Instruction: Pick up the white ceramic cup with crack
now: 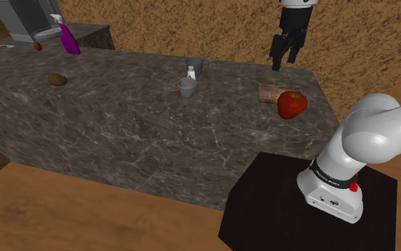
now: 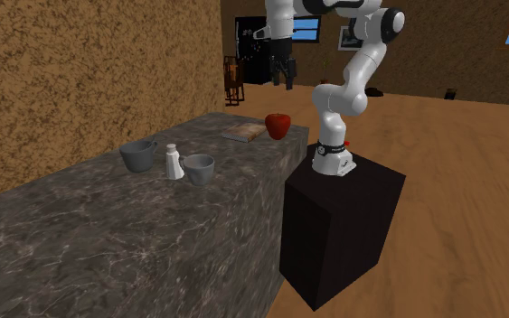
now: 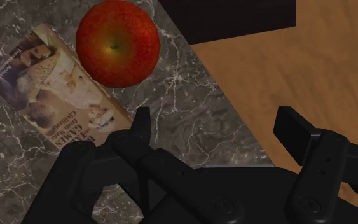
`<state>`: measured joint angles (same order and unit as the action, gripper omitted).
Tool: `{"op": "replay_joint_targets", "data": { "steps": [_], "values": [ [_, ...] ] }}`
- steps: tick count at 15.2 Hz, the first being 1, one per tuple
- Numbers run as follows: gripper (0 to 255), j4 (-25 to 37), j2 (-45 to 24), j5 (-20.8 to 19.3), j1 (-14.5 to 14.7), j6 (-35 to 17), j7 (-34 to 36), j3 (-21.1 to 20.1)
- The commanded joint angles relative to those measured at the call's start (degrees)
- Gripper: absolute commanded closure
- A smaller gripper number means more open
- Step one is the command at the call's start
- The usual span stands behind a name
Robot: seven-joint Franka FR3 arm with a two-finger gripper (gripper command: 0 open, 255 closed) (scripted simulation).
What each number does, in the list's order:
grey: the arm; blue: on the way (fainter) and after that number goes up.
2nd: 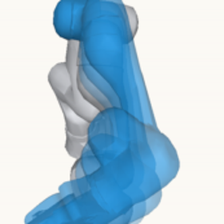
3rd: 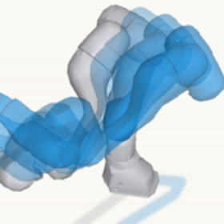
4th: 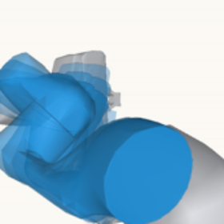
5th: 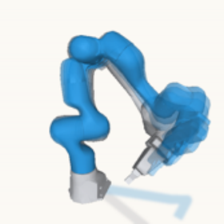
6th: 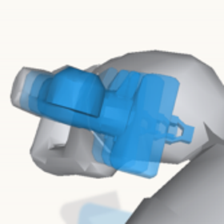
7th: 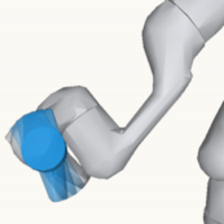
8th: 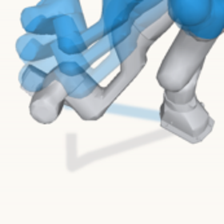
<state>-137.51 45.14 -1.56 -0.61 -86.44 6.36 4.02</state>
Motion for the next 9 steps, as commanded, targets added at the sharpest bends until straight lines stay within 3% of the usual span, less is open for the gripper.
{"op": "replay_joint_targets", "data": {
  "steps": [1, 9],
  "values": [
    [0, 0.0, 0.0, 0.0, 0.0, 0.0, 0.0, 0.0],
    [0, 4.9, -16.4, 1.7, 2.0, -12.5, -3.8, 2.2]
  ]
}}
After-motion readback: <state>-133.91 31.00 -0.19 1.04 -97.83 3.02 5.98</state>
